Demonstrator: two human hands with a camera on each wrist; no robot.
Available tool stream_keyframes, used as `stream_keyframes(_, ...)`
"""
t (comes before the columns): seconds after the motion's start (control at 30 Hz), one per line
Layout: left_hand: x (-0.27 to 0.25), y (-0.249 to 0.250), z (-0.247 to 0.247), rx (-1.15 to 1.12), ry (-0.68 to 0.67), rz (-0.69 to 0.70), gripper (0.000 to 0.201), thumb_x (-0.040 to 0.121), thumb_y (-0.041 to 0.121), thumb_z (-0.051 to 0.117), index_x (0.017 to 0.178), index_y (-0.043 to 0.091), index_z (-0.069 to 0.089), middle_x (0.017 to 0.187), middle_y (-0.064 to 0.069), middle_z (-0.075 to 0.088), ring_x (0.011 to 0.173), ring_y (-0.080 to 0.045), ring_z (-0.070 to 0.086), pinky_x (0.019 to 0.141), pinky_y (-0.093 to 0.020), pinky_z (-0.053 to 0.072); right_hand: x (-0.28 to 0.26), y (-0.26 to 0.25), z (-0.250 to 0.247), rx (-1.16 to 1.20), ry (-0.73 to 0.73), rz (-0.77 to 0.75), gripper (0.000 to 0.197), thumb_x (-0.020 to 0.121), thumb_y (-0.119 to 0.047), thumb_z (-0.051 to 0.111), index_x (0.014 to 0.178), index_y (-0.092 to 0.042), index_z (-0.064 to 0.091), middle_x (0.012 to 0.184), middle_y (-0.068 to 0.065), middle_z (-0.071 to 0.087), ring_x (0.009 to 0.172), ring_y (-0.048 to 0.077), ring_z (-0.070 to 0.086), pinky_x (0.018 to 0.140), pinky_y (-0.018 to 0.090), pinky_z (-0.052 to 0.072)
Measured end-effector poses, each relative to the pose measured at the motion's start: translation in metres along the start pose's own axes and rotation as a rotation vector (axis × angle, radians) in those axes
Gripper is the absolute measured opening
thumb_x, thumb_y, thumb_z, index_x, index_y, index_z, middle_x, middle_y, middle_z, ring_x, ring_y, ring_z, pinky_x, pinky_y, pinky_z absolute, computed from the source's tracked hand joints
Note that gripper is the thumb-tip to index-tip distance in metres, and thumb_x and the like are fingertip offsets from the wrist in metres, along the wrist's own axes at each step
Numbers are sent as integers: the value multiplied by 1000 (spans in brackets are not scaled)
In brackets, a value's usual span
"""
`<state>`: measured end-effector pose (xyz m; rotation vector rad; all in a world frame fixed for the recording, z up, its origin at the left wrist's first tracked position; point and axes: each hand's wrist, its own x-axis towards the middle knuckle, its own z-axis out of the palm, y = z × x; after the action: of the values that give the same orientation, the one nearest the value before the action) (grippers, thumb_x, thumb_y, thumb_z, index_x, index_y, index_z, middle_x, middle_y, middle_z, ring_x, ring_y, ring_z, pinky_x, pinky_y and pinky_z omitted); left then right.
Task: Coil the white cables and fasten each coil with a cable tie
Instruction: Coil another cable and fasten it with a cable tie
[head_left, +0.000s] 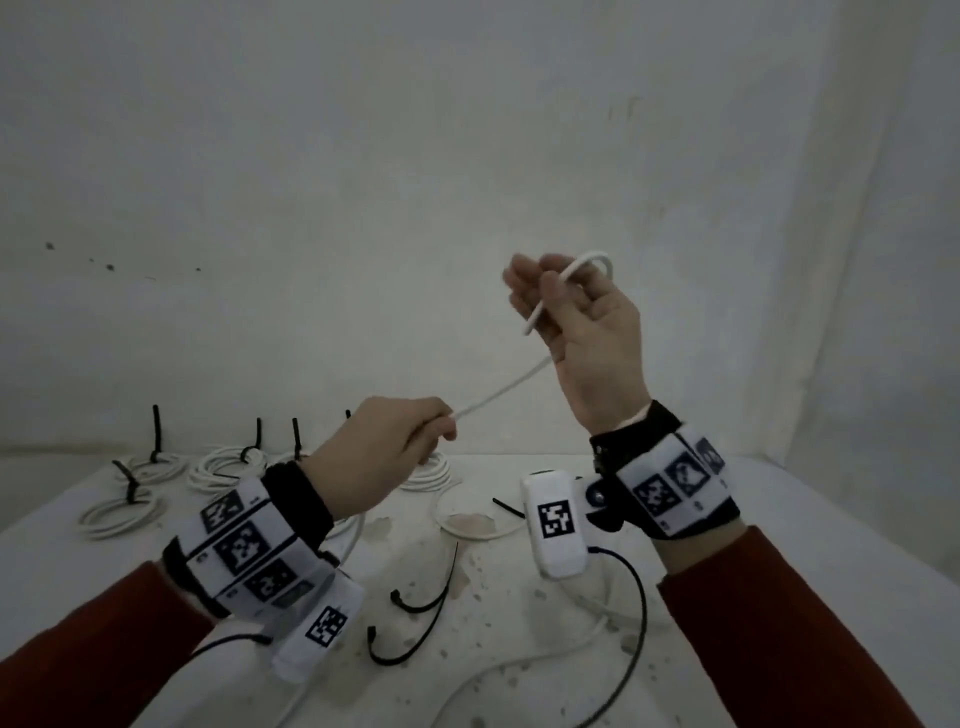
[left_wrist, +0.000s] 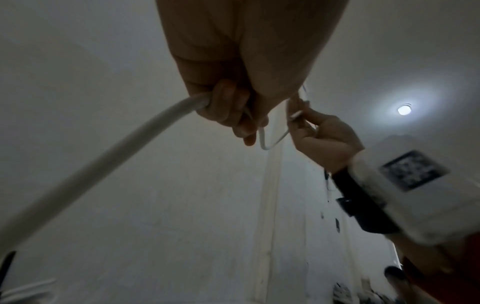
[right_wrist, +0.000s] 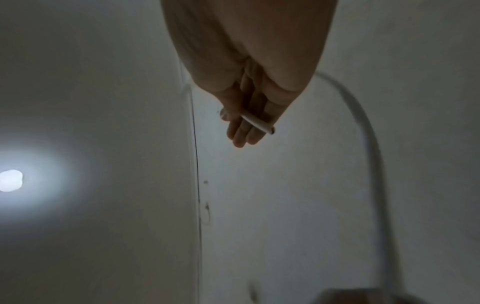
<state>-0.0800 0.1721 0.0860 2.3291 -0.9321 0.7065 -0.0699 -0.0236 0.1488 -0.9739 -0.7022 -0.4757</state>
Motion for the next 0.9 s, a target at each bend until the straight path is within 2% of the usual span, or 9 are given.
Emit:
stream_keyframes(0.13,4,4,4,229,-100,102,39,94,43,32,91,18,62,59,16,46,52,-4,43,54,-17,31,-6,21,-9,-827,-283,-90,19,92,6,51,92,-10,63,85,2,71,85,14,70,83,25,54)
stream_keyframes(0.27,7,4,-1,416,-144,1,28,100,32,37,101,15,59,81,5,54,71,-14,43,66,-33,39,-16,22,-10,-1303,-730,140,20,97,-8,46,103,-8,65,89,1,72,79,8,66,77,22,50)
stream_keyframes(0.33,6,0,-3,421,-127,-8,30,99,38,36,96,17,57,74,10,46,70,-15,43,67,-38,43,-21,20,-8,-1304,-774,263,21,99,-10,43,104,-8,63,78,-2,69,64,1,61,64,18,46)
stream_keyframes(0.4,2,-4,-5,324,-68,48,31,97,45,39,91,19,55,65,13,42,63,-8,43,61,-31,40,-24,17,-7,-1259,-727,325,24,101,-15,41,102,-9,64,68,-5,60,60,1,54,61,18,39)
stream_keyframes(0.5,-3,-7,-10,172,16,98,39,88,54,36,95,20,56,62,18,46,64,4,50,56,-16,33,-31,12,-3,-1335,-771,395,56,98,-53,28,83,-17,68,64,-8,50,64,7,50,66,25,36)
stream_keyframes(0.6,-4,-5,-15,125,36,88,37,85,56,34,112,33,47,68,20,51,69,10,51,57,-20,39,-38,16,1,-1367,-898,439,70,84,-70,20,58,-16,56,54,-7,47,53,11,46,62,29,36)
stream_keyframes(0.73,-6,-2,-21,155,-11,263,36,90,50,37,126,44,43,77,20,47,69,1,46,59,-28,46,-39,18,-1,-1093,-1022,592,59,93,-52,49,45,-22,33,40,-11,29,39,10,23,49,27,24)
stream_keyframes(0.8,-5,-5,-24,168,-67,330,34,94,51,33,124,43,46,77,17,42,69,-1,41,58,-28,44,-41,18,-2,-887,-1107,648,55,93,-43,46,43,-23,34,39,-8,29,38,11,22,45,23,23)
stream_keyframes(0.9,-5,-7,-30,153,-135,331,38,93,61,24,114,43,50,76,23,42,71,3,42,61,-18,38,-46,16,0,-734,-1155,672,55,96,-37,37,46,-14,35,42,-2,29,40,16,21,44,27,20)
